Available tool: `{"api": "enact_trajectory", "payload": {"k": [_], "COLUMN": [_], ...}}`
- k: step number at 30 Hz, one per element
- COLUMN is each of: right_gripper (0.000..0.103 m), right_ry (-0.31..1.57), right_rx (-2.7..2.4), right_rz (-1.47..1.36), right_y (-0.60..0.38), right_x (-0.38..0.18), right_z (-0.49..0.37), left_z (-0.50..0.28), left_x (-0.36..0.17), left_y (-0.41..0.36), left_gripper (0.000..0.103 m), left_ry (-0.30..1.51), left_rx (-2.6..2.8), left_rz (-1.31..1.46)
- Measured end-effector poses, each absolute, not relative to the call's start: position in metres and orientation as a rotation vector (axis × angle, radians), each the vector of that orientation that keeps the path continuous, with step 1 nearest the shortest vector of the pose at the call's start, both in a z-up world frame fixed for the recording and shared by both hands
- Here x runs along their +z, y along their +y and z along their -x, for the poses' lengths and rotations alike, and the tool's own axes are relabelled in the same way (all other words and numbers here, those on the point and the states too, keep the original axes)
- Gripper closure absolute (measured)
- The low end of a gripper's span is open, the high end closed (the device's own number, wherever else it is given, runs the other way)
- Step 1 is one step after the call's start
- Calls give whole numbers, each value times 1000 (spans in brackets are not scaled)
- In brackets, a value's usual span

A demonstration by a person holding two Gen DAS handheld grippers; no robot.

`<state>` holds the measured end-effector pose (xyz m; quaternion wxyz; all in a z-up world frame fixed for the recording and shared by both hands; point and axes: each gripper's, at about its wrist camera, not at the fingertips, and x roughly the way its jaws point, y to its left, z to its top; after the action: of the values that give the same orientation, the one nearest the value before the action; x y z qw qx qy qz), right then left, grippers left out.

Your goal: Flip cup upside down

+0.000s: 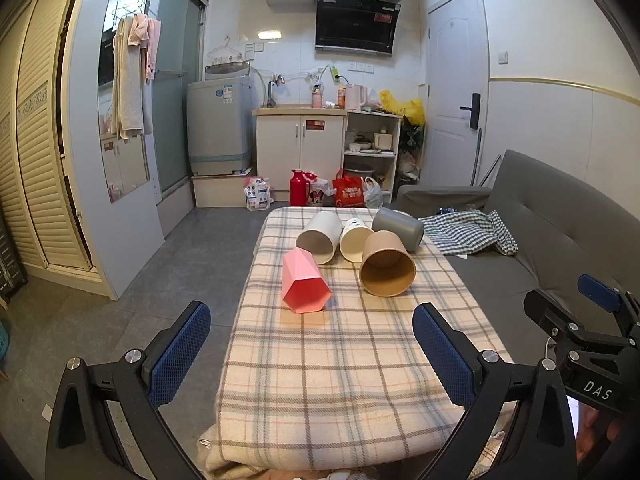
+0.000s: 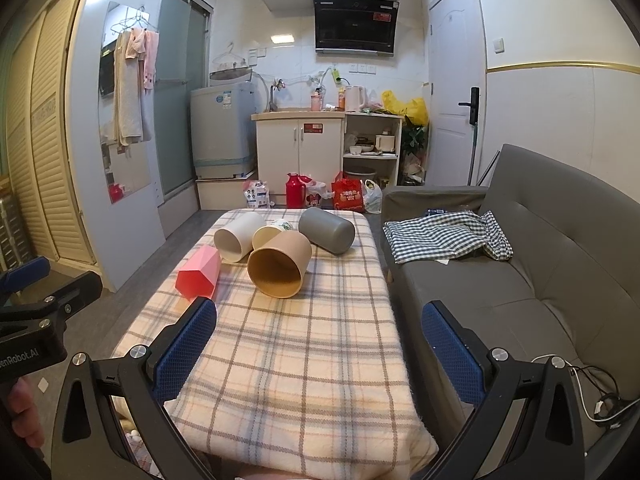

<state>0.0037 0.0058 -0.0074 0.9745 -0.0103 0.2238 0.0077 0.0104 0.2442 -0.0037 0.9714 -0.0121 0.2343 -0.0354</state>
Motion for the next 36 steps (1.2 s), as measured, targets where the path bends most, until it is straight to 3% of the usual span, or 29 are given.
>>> {"api": "enact_trajectory", "payload": {"k": [36], "right_gripper": [0], "right_ry": [458], "right_rx": [17], "right_rz": [24], "right_y": [7], "right_x": [-8], "right_z": [-5], "left_z": [-16], "left_x": [-15], "left_y": [246], "left_gripper": [0], "left_ry": [484], "left_rx": [-69], "left_rz": [30]}}
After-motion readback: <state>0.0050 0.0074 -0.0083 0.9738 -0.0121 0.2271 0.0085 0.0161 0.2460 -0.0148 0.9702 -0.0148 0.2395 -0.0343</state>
